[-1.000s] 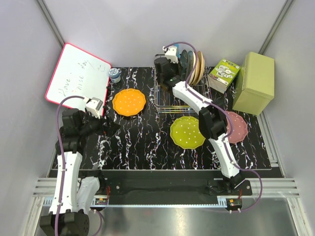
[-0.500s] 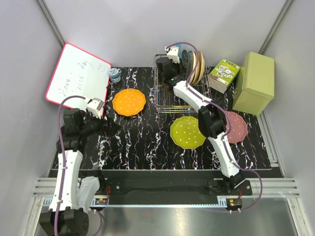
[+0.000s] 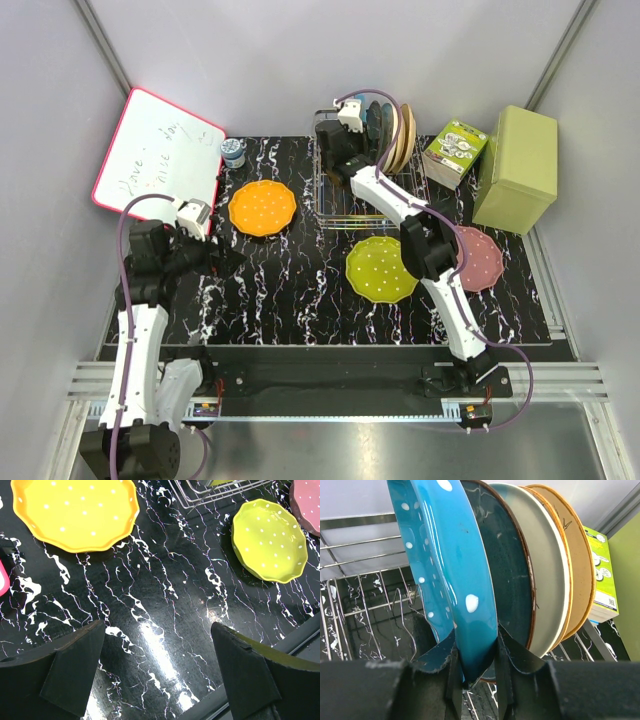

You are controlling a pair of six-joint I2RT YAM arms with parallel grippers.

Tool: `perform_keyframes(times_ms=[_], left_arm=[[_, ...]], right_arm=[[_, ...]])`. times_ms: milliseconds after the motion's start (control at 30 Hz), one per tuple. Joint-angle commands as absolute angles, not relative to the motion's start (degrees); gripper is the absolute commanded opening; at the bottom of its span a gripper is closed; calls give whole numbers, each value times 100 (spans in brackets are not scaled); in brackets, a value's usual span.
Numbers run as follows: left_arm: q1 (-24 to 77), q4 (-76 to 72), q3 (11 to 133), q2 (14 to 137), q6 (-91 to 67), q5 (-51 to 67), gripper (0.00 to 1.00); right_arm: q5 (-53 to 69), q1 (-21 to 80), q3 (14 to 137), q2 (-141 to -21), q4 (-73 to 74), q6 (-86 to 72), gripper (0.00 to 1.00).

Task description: Load the plates into the dish rack

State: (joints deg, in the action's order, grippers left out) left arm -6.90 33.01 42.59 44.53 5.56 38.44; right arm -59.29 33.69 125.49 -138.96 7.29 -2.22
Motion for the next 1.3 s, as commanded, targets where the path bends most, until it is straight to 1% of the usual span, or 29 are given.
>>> perform_keyframes(times_ms=[0, 67, 100, 167, 233, 367, 400, 433, 500, 533, 600, 633, 867, 933, 1033, 1100, 1133, 1167, 1200, 1233, 1267], left_arm=[[-668, 3041, 4236, 4482, 554, 3859, 93], [-668, 3032, 4228, 4500, 536, 3824, 93], [-668, 3024, 4228, 4535, 562, 3806, 93], [-677, 2971, 4263, 4570, 493, 3562, 97], [-677, 2962, 4315, 4623, 527, 3498, 97], [-668, 2901, 4316, 4702, 457, 3612, 97], [-668, 2900, 4307, 4702, 457, 3621, 97], [-668, 2900, 4307, 4693, 466, 3621, 97], [-668, 2900, 4289, 4676, 475, 3621, 97], [-668, 2900, 4280, 4676, 492, 3647, 97], [-668, 2900, 4271, 4676, 492, 3691, 97], [-668, 2900, 4271, 4658, 492, 3726, 97], [-668, 2892, 4271, 4562, 483, 3762, 97], [-659, 2874, 4298, 4527, 475, 3797, 97], [-668, 2795, 4359, 4500, 606, 3753, 98], [-668, 2708, 4421, 4544, 720, 3648, 98], [-668, 2594, 4517, 4666, 729, 3639, 98], [-677, 2523, 4561, 4763, 764, 3639, 98], [-651, 2322, 4631, 5051, 704, 3447, 98], [-633, 2277, 4849, 5263, 703, 3332, 98], [-581, 2268, 4999, 5517, 781, 3244, 98]], right_arm=[[-6179, 3357, 12753, -13843, 255, -483, 0], [-6187, 3357, 12744, -13869, 264, -483, 1], [-6170, 3357, 12735, -13878, 255, -475, 9], [-6144, 3357, 12692, -13895, 255, -475, 16], [-6161, 3357, 12657, -13913, 237, -457, 23], [-6231, 3357, 12604, -13904, 185, -413, 24], [-6231, 3357, 12586, -13904, 158, -352, 25], [-6240, 3366, 12569, -13887, 115, -299, 32], [-6267, 3366, 12490, -13834, 9, -151, 37], [-6267, 3375, 12454, -13764, -183, -106, 44], [-6302, 3392, 12314, -13668, -447, 147, 50], [-6345, 3393, 12253, -13632, -587, 263, 54], [-6346, 3612, 11419, -13114, -1993, 1386, 58], [-6337, 3726, 11207, -12824, -2580, 1703, 58], [-6241, 3919, 10706, -12280, -3031, 2188, 58], [-6135, 4042, 10118, -11659, -2884, 2084, 56], [-5795, 4182, 9881, -11393, -2282, 1944, 56], [-5496, 4244, 9348, -10860, -1911, 1594, 59], [-4815, 4306, 9073, -10585, -1107, 1408, 64], [-4303, 4385, 8801, -10312, -681, 1110, 70], [-3715, 4394, 8285, -9761, -294, 1020, 72]])
